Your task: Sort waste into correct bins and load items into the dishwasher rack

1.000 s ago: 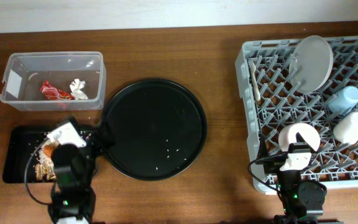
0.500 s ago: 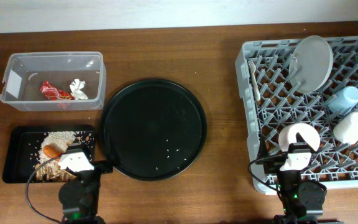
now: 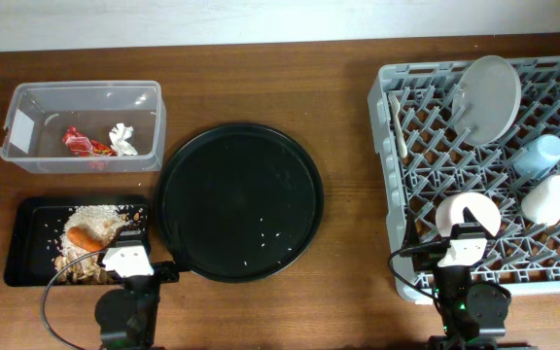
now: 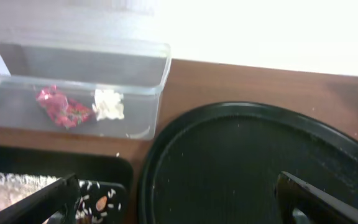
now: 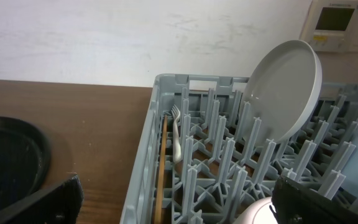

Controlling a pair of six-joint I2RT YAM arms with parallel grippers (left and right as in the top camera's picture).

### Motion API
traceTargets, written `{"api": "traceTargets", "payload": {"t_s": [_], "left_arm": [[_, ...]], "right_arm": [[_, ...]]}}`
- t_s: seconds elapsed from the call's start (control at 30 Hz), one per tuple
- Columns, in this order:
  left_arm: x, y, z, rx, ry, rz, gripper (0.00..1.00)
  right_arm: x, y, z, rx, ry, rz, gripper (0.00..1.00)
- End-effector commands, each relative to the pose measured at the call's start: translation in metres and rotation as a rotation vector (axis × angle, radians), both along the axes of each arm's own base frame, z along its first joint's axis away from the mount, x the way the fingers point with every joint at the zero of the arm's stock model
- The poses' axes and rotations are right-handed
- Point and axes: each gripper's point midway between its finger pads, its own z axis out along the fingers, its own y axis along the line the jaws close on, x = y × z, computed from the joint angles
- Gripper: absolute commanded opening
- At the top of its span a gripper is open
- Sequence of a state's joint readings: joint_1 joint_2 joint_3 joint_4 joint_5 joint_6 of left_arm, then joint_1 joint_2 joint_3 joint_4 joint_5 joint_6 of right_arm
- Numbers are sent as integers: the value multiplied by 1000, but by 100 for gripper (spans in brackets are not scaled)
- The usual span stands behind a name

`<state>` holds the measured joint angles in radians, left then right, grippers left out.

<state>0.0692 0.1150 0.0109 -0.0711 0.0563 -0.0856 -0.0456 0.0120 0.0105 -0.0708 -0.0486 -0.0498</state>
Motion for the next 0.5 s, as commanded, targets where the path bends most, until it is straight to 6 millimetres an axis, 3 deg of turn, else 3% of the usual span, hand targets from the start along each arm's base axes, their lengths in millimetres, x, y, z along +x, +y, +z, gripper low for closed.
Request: {"api": "traceTargets", "payload": {"t_s": [0.0,0.1,0.47], "left_arm": [[-2,-3,13,30,-59,-16,99],[-4,-3,23,33,-103,-17,99],[-4,-4,22,32,-100,-21,99]], "right_arm": [[0,-3,-2,1,2,-15,98],[0,-3,-2,1,2,-15,99],[0,-3,-2,1,2,-15,99]]}}
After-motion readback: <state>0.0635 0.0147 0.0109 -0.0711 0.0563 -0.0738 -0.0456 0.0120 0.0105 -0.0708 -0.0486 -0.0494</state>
